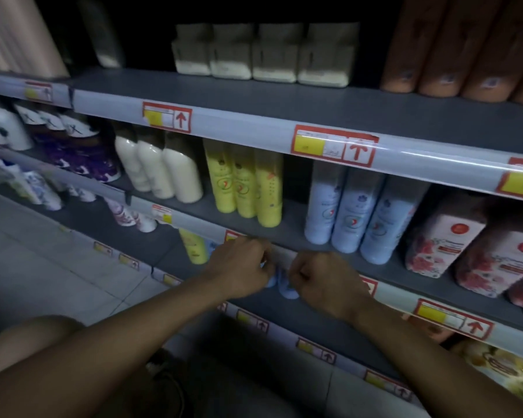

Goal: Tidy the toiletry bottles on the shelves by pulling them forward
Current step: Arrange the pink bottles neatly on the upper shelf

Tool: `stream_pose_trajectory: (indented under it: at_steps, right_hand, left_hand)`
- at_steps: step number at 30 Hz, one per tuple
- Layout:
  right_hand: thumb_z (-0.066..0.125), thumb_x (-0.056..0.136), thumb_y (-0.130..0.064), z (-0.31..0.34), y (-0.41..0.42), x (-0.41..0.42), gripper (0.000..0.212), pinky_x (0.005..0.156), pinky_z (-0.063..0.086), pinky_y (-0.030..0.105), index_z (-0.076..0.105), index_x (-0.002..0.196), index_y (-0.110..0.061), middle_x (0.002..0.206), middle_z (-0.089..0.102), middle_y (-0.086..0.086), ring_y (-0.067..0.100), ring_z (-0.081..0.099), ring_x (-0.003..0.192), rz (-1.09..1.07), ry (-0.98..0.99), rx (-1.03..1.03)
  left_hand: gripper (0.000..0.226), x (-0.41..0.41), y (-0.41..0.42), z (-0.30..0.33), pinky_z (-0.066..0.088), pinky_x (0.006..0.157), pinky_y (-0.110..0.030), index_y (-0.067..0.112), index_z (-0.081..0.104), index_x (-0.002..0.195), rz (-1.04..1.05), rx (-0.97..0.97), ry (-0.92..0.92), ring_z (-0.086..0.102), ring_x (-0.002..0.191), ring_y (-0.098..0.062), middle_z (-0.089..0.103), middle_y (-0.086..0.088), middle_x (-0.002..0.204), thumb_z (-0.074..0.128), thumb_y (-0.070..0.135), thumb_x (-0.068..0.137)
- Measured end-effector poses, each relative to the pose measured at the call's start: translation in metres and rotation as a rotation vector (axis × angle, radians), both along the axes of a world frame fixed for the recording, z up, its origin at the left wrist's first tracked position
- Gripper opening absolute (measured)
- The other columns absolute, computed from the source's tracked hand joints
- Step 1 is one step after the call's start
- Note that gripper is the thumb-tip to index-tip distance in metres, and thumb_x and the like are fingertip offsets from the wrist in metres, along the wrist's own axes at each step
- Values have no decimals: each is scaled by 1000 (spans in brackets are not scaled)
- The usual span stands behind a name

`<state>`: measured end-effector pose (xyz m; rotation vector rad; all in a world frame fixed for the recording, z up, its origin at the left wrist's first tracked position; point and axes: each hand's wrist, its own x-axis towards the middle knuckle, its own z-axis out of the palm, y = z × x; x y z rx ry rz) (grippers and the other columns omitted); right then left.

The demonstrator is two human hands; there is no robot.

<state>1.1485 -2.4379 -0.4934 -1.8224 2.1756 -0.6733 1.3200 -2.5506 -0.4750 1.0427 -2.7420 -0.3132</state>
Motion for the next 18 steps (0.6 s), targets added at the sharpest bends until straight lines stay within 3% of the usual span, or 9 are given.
stream_pose_trajectory:
  at_steps: [3, 5, 7, 9, 12, 15, 18]
  right_hand:
    - [37, 76, -56, -4, -8, 6, 44, 66, 52, 34, 67, 87, -26, 83, 76, 1, 23, 72, 81, -12, -18, -48]
    - [46, 78, -49, -8, -18, 9, 29, 64, 52, 31, 67, 83, -29, 75, 73, -8, 16, 70, 74, -24, -48, -79]
    - [59, 82, -35, -12, -31, 11, 8, 60, 46, 22, 66, 81, -30, 67, 67, -18, 5, 65, 67, -20, -60, -103]
    - [66, 85, -24, -17, -44, 13, 6, 57, 44, 17, 65, 81, -29, 65, 64, -19, 3, 63, 66, 0, -83, -116]
    - [58, 86, -34, -21, -69, 22, 9, 60, 50, 34, 64, 83, -29, 70, 64, -11, 6, 62, 66, 23, -129, -110]
    - [50, 85, -38, -21, -98, 37, 12, 59, 47, 36, 59, 81, -31, 70, 60, -10, 7, 57, 65, 49, -121, -87]
    - [48, 88, -43, -19, -118, 55, 16, 59, 49, 38, 59, 87, -32, 75, 61, -11, 10, 59, 68, 45, -122, -58]
  left_hand:
    - [18, 16, -18, 6, 49, 67, -36, 23, 62, 95, -44, -40, -74, 66, 98, -31, 70, -4, 107, 58, 40, 91]
    - [18, 25, -32, 13, 44, 65, -36, 22, 61, 96, -62, -51, -126, 65, 95, -32, 68, -6, 105, 58, 40, 94]
    - [21, 31, -49, 14, 48, 69, -36, 23, 63, 99, -54, -51, -130, 65, 97, -30, 68, -4, 106, 57, 42, 95]
    - [18, 35, -68, 6, 54, 77, -39, 27, 64, 99, -24, 3, -67, 66, 99, -26, 69, 0, 107, 58, 43, 95]
    - [20, 40, -96, -8, 57, 81, -42, 29, 68, 97, 20, 112, -24, 67, 98, -22, 71, 3, 102, 57, 46, 93]
    - [29, 44, -119, -8, 57, 78, -41, 32, 67, 96, -24, 78, -55, 67, 94, -21, 70, 7, 97, 50, 54, 87]
    - [22, 51, -135, -3, 54, 71, -40, 30, 62, 93, -83, 36, -77, 65, 86, -21, 67, 6, 93, 53, 50, 93]
